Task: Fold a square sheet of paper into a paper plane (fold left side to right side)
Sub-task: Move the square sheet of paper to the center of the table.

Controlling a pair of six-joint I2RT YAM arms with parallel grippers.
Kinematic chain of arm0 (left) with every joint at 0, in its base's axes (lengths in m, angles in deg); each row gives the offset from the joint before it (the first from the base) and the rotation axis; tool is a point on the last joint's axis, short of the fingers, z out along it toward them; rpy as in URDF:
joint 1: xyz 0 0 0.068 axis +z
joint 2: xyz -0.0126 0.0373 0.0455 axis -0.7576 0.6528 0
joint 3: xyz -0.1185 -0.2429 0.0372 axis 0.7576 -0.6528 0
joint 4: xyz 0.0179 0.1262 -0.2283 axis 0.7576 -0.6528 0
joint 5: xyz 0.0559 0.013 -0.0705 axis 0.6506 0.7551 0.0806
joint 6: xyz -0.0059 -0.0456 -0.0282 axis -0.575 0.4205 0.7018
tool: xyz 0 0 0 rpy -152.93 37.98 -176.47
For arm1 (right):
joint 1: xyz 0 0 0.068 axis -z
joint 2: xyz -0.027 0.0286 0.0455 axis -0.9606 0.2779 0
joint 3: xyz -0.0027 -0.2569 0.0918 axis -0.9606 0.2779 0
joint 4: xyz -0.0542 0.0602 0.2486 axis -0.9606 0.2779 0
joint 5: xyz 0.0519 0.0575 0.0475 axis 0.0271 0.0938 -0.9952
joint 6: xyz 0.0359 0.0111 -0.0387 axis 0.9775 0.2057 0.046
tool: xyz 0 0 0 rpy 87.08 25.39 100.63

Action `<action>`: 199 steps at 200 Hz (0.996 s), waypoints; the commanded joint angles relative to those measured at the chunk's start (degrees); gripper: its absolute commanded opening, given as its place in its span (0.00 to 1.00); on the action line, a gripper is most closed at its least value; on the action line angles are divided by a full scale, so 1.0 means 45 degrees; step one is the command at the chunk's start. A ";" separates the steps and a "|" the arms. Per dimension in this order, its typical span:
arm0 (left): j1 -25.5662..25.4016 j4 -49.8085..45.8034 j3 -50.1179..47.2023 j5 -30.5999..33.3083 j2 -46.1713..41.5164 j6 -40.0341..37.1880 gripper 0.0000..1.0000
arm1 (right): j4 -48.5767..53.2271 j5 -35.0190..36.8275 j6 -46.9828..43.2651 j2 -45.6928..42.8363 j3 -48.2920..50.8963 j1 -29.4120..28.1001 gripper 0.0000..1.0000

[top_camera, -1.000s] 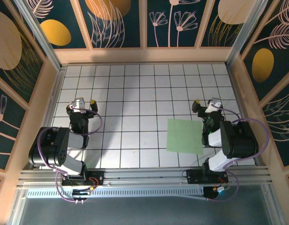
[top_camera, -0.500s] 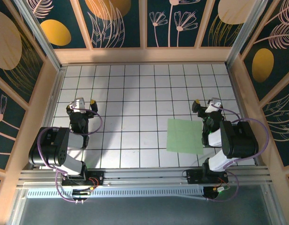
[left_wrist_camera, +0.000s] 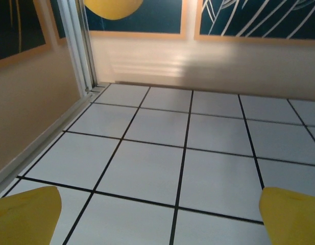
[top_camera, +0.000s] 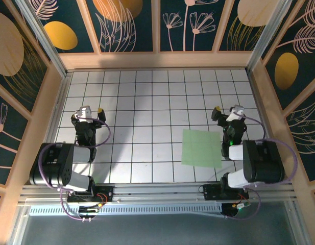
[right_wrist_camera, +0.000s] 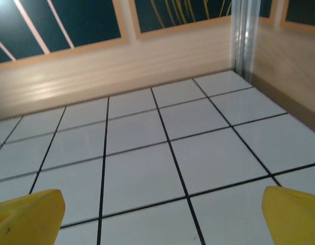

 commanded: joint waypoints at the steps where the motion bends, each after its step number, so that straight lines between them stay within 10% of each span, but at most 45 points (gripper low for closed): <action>1: 0.0102 -0.2454 0.0906 0.0614 -0.1863 0.0604 0.99 | 0.2974 0.0375 0.0670 -0.1952 -0.1179 0.0112 0.99; 42: 0.0102 -0.9046 0.3172 -0.0905 -0.4665 0.3642 0.99 | 1.0943 -0.1588 0.3393 -0.3885 -0.4640 0.0061 0.99; 97: 0.0031 -1.1662 0.2969 -0.5250 -0.6383 0.7119 0.99 | 1.7425 -0.5114 0.4925 -0.4651 -0.6117 -0.0315 0.97; 199: -0.1655 -1.1769 0.3405 -0.5500 -0.5133 0.8142 0.99 | 1.8279 -0.6621 0.6805 -0.4008 -0.3461 -0.3888 0.86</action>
